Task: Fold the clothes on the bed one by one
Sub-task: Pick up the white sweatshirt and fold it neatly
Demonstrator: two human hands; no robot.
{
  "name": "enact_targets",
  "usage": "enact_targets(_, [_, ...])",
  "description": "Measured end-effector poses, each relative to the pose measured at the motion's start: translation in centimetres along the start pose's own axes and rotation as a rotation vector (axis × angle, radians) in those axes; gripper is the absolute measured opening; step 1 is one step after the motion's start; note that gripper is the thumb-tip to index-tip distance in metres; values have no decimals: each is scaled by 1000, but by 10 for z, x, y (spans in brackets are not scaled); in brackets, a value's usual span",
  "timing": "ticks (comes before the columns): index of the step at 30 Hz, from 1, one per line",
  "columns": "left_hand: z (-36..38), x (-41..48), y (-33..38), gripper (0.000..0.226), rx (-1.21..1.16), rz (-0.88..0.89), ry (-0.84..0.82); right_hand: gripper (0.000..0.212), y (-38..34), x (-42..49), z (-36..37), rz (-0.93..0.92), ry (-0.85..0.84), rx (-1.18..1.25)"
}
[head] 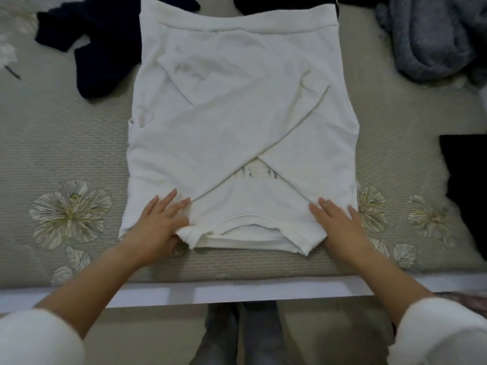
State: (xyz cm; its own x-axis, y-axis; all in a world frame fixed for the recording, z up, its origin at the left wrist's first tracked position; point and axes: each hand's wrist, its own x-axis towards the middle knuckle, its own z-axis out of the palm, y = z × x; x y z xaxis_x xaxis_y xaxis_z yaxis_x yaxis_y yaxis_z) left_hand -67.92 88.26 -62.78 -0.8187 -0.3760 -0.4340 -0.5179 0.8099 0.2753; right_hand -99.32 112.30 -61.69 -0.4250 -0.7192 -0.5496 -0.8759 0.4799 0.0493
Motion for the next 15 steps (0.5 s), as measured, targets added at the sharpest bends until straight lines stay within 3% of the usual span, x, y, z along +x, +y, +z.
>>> enact_targets(3, [-17, 13, 1, 35, -156, -52, -32, 55, 8, 9, -24, 28, -62, 195])
enact_targets(6, [-38, 16, 3, 15, -263, -100, -65, 39, 15, 10, -41, 7, -157, 156])
enact_targets(7, [-44, 15, 4, 21, -238, -100, -109, 34, 16, 10, -44, -7, -194, 126])
enact_targets(10, [-52, 5, 11, 41, -265, -137, -279, 22, 18, 0, -48, -49, -311, 92])
enact_targets(15, [-48, -21, 48, 29, -196, -160, -705, 21, 19, -34, -33, -14, -617, 170])
